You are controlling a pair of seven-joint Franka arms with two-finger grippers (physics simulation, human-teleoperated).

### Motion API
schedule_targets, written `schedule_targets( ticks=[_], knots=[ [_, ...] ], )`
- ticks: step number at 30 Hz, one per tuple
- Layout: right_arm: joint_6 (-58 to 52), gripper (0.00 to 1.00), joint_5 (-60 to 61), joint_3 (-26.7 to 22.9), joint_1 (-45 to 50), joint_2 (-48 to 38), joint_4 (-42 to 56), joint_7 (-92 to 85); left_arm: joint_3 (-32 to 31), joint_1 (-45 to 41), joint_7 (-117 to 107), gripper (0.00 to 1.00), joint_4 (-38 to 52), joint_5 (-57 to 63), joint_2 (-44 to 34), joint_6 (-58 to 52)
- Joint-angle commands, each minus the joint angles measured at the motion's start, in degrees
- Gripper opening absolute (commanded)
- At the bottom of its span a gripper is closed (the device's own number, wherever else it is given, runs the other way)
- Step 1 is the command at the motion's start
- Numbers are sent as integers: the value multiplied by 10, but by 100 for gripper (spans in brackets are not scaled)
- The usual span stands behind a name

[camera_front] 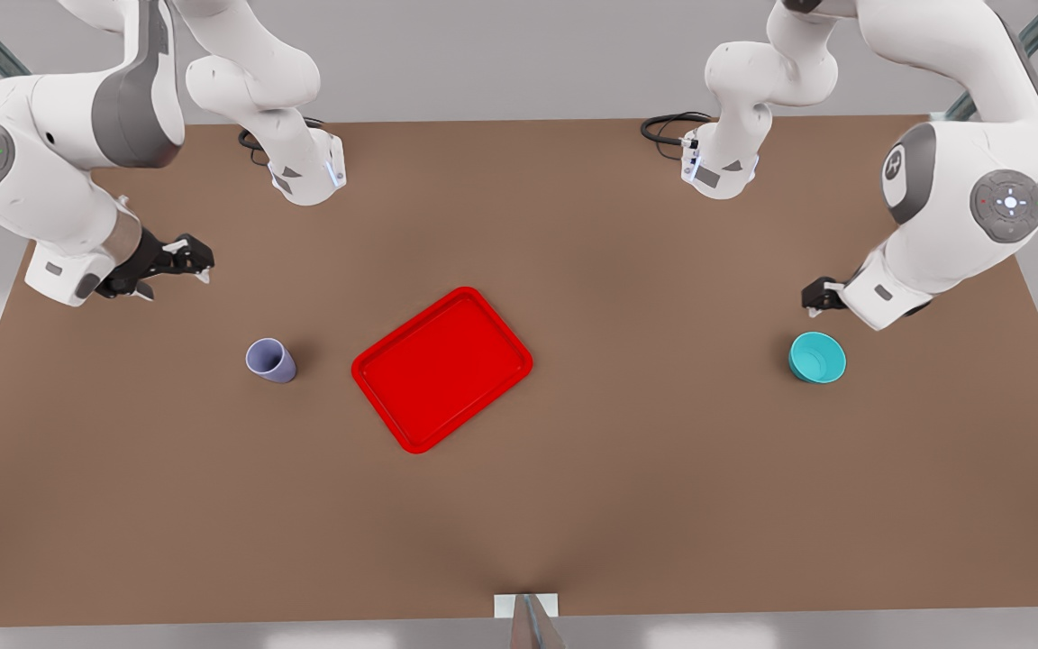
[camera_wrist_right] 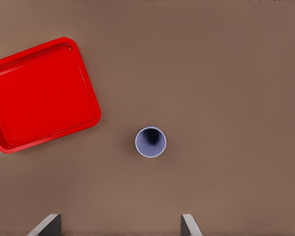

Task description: Place the bowl on the tray with the left arm and the cup on the tray with the right arm

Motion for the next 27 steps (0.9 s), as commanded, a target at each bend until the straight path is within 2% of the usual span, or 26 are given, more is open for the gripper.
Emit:
schedule_targets(
  ticks=[1,4,5,9,11,14,20,21,22,23,25,27],
  knots=[
    [0,100,0,0,-80,0,0,0,0,-1,6,100,-3,2,0,-1],
    [0,100,0,0,-80,0,0,0,40,7,-1,100,-75,1,15,4],
    [3,100,0,0,-80,1,0,0,38,77,18,100,-108,-46,41,56],
    [4,100,-1,0,-79,1,4,0,40,196,329,100,-182,-180,141,206],
    [3,100,-2,1,-79,-1,3,0,40,215,357,100,-183,-201,185,251],
    [3,100,-3,0,-79,-1,3,0,40,219,357,100,-238,-245,198,334],
    [4,100,-2,0,-80,3,4,0,40,221,356,100,-249,-256,230,336],
    [4,100,-2,0,-80,3,4,0,40,220,355,82,-247,-256,233,337],
    [4,100,-2,0,-80,3,4,0,40,220,352,54,-247,-256,233,336],
    [4,100,-2,-1,-81,3,4,0,40,220,351,43,-246,-255,233,335],
    [3,100,-2,-5,-87,4,3,-1,40,220,350,30,-244,-256,233,337],
    [4,100,-2,-4,-85,4,4,-1,40,220,350,23,-244,-257,233,339]
  ],
)
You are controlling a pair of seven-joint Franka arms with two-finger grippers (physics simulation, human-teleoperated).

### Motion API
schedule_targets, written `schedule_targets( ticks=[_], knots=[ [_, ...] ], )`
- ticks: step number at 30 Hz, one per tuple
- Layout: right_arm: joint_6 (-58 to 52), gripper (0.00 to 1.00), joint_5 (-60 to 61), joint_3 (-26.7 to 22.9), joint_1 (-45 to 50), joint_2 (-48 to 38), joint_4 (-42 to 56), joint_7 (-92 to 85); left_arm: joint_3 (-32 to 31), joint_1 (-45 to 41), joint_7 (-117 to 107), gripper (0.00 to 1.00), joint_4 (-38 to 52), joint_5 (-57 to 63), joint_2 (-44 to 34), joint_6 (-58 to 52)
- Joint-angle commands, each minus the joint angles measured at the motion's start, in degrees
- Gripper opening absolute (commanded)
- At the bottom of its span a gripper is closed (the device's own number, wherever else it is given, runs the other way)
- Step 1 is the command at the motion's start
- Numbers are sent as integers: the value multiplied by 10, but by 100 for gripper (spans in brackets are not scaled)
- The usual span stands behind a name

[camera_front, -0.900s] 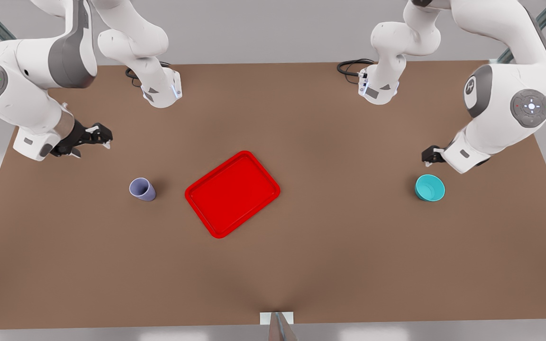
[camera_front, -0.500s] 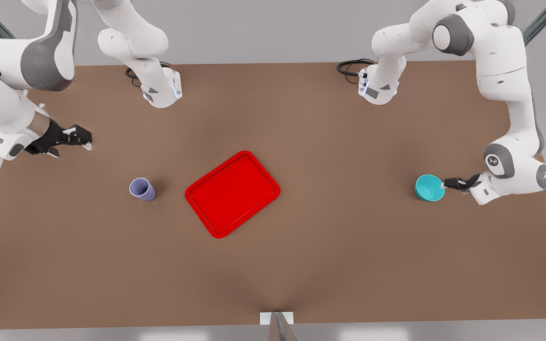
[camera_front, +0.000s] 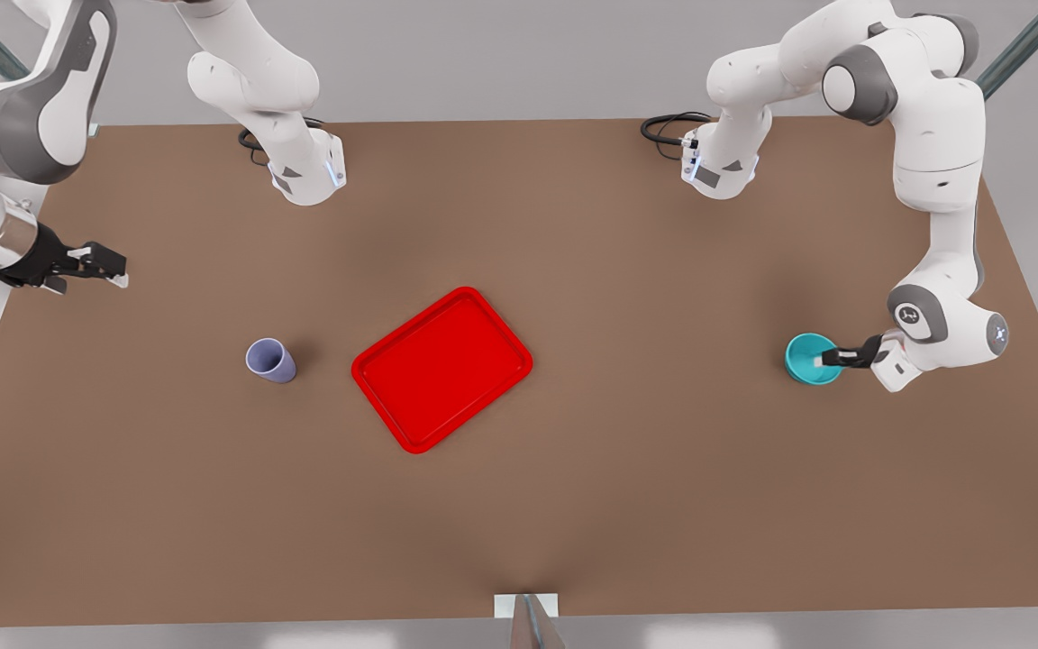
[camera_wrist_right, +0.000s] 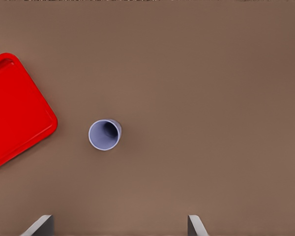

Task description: Place the bowl on the tray with the left arm and the cup on the tray with the right arm

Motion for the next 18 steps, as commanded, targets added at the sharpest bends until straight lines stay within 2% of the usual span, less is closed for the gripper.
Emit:
schedule_targets(
  ticks=[1,11,14,16,18],
  knots=[
    [-1,100,0,1,40,0,0,0,0,0,0,22,0,-2,1,6],
    [-4,100,-1,3,42,8,12,0,-4,-2,-3,21,17,2,17,5],
    [-4,100,-1,2,39,8,11,0,-12,-14,-30,21,17,0,-14,-28],
    [-8,100,-1,0,36,9,10,-1,-12,-64,-66,21,17,-2,-61,-49],
    [-9,100,-1,-2,35,9,10,-1,-10,-190,-220,21,33,13,-104,-52]
  ],
)
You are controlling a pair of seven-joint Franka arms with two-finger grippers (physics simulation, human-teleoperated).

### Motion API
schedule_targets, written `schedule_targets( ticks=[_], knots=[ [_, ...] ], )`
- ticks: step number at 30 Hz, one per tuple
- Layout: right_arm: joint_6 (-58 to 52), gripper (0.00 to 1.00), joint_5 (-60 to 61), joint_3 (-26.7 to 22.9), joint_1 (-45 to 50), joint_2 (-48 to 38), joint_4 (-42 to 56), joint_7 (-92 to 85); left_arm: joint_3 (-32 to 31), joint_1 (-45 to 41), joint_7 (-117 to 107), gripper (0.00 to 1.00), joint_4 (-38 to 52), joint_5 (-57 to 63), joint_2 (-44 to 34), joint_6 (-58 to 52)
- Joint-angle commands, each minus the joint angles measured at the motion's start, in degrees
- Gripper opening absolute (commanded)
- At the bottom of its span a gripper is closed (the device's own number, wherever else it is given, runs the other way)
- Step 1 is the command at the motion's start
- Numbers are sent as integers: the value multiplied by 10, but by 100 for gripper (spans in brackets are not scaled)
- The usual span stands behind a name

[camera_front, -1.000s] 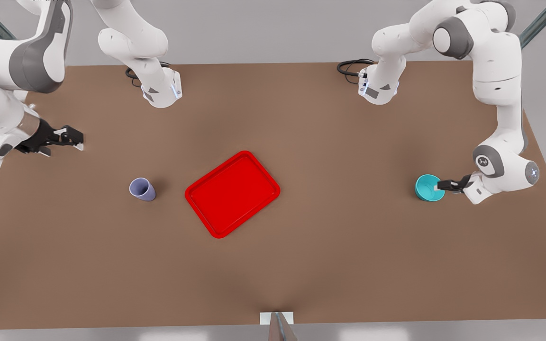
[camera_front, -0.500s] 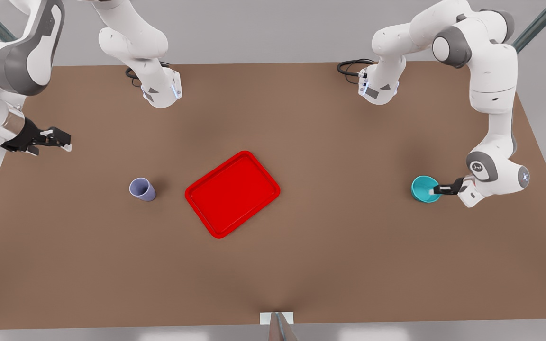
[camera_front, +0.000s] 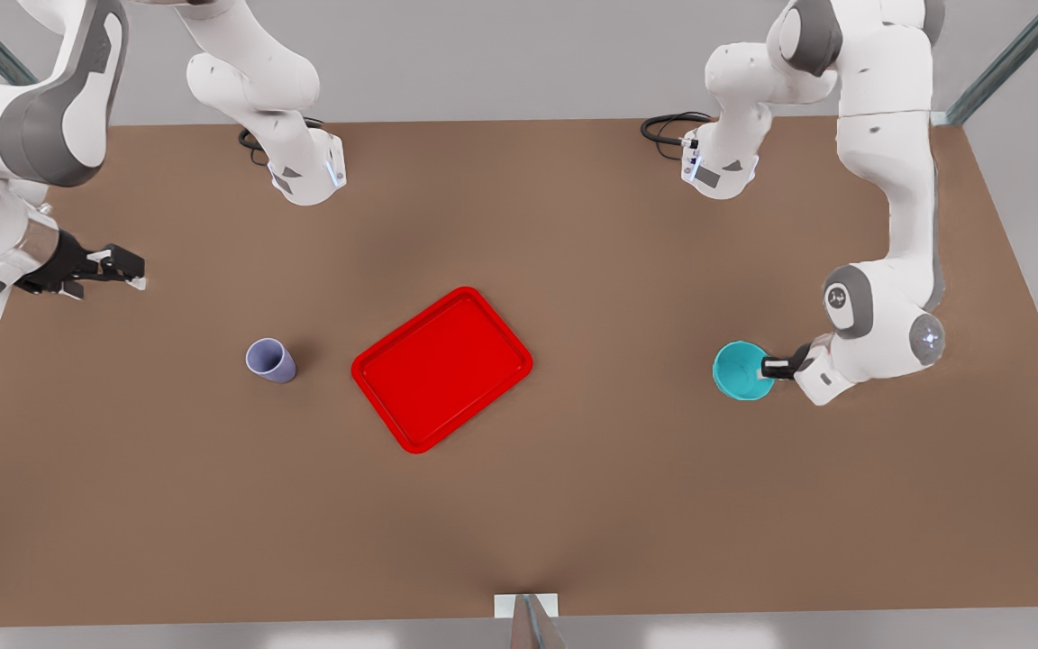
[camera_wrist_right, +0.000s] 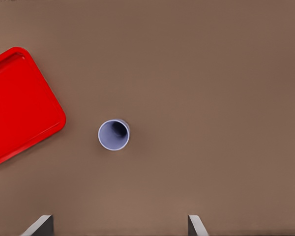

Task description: Place the bowl on the tray with the left arm and the cup on the tray with the right arm

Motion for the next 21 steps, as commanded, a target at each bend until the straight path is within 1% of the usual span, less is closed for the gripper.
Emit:
schedule_targets(
  ticks=[1,2,3,4,5,6,9,10,11,14,18,21],
  knots=[
    [1,100,0,0,15,0,1,1,0,-40,-58,21,5,-17,1,-1],
    [-2,100,1,0,16,-1,0,0,4,-100,-154,21,13,-16,5,-1],
    [-2,100,1,2,17,0,2,1,4,-149,-281,21,54,-12,29,-13],
    [-7,100,1,1,16,0,1,1,-1,-173,-368,21,107,-11,57,-44],
    [-3,100,1,3,18,0,2,1,-2,-197,-452,21,139,-16,73,-48],
    [-5,100,1,4,21,-1,3,2,-12,-218,-509,21,156,-19,82,-48],
    [-1,100,1,4,18,4,7,0,-104,-218,-700,21,231,-25,136,-39],
    [0,100,0,3,18,4,7,0,-124,-226,-719,21,243,-26,148,-35],
    [0,100,1,4,18,5,7,0,-125,-255,-764,21,298,-33,188,-22],
    [-1,100,2,4,18,11,13,1,-125,-291,-767,21,314,-55,218,26],
    [-1,100,3,3,16,13,14,0,-123,-297,-717,21,306,-30,253,77],
    [-1,100,3,3,16,13,14,1,-123,-296,-656,21,296,-15,256,75]
  ],
)
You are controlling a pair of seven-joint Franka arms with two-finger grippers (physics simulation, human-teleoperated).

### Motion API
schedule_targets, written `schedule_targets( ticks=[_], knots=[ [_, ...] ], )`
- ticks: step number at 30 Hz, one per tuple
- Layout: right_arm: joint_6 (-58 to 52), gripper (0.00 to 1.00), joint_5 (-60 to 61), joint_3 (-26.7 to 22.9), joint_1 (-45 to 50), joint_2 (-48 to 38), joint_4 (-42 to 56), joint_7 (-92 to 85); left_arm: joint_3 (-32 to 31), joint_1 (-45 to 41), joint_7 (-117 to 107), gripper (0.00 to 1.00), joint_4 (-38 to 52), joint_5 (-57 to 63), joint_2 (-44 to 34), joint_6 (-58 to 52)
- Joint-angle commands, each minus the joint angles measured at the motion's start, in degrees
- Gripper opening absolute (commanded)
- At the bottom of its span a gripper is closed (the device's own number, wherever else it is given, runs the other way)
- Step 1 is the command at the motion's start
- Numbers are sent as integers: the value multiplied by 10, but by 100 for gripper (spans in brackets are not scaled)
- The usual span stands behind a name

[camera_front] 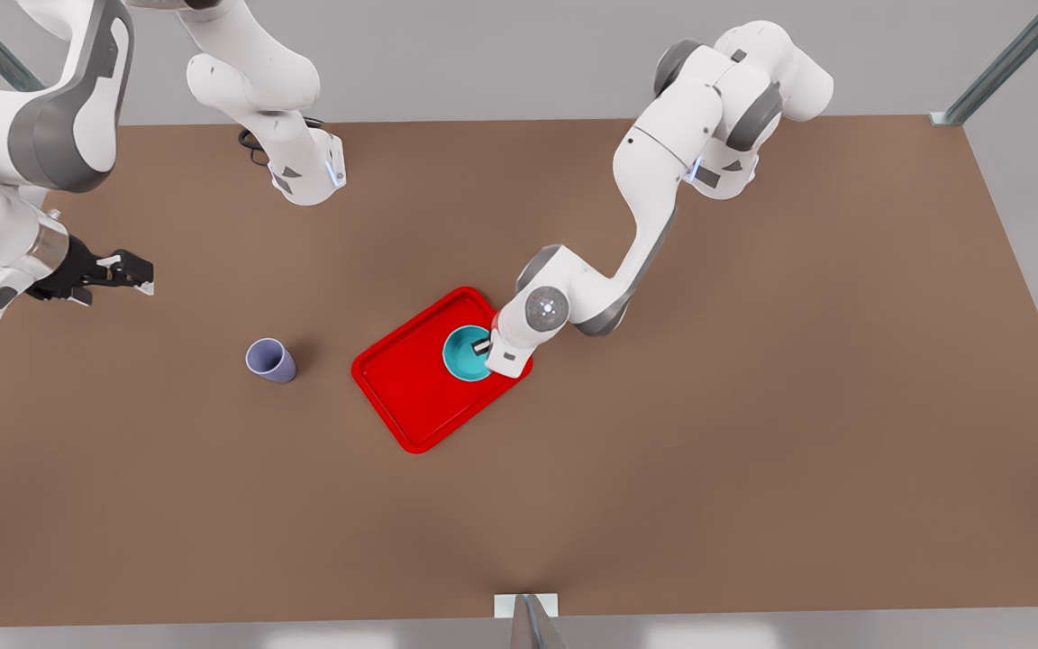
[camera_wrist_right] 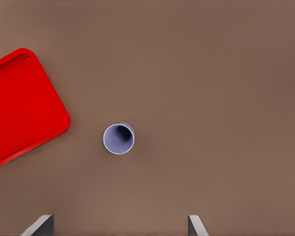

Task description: Place the bowl on the tray with the left arm and the cup on the tray with the right arm

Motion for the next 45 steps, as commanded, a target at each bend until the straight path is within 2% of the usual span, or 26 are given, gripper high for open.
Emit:
schedule_targets(
  ticks=[1,2,3,4,5,9,10,11,12,14,15,16,17,18,19,20,21,24,25,27,29,32,34,40,45],
  knots=[
    [1,100,0,0,-6,0,0,0,1,0,7,24,-1,-11,0,1],
    [1,100,0,0,-6,0,0,0,1,0,20,33,-5,0,4,4],
    [1,100,0,0,-6,0,0,0,1,2,28,48,-6,0,8,5],
    [0,100,0,0,-6,0,0,0,1,2,31,88,-5,1,11,6],
    [0,100,0,0,-6,0,0,0,1,1,31,100,-5,6,12,7],
    [0,100,-1,0,-5,0,0,0,5,18,32,100,-2,16,-1,-4],
    [0,100,0,0,-4,0,0,0,5,37,41,100,1,42,-22,-44],
    [1,100,5,0,-5,0,0,1,11,62,91,100,19,104,-58,-149],
    [3,100,25,-2,-7,15,13,1,31,132,237,100,73,122,-82,-282],
    [2,100,23,-2,-7,48,40,0,124,148,526,100,74,183,-147,-394],
    [-2,100,25,0,-5,77,51,-2,173,148,623,100,74,185,-172,-436],
    [-13,100,25,5,5,133,50,-4,194,148,634,100,73,186,-187,-452],
    [-77,100,53,6,7,154,75,0,186,160,634,100,49,212,-227,-458],
    [-77,100,66,6,7,163,69,-2,84,240,626,100,28,238,-264,-458],
    [-59,100,69,6,5,182,71,-2,43,266,621,100,-4,280,-296,-451],
    [-43,100,75,6,5,221,100,-11,43,266,620,100,-14,279,-302,-451],
    [0,100,75,4,12,213,67,15,42,266,620,100,-14,277,-301,-451],
    [43,100,29,3,32,191,-14,251,45,266,621,100,-11,276,-290,-451],
    [50,100,35,1,27,180,-33,258,45,266,620,100,-11,276,-290,-451],
    [62,100,62,0,5,150,-90,261,46,266,620,100,-11,276,-284,-451],
    [134,100,63,0,4,101,-179,261,46,266,620,100,-11,279,-275,-452],
    [228,100,64,3,11,124,-183,218,50,266,621,100,-4,275,-278,-457],
    [249,100,64,4,6,132,-187,193,49,266,623,100,-4,273,-278,-458],
    [307,100,78,5,9,90,-284,132,50,266,608,100,25,243,-291,-471],
    [353,100,76,3,5,114,-295,130,50,266,609,100,25,247,-298,-473]
  ],
)
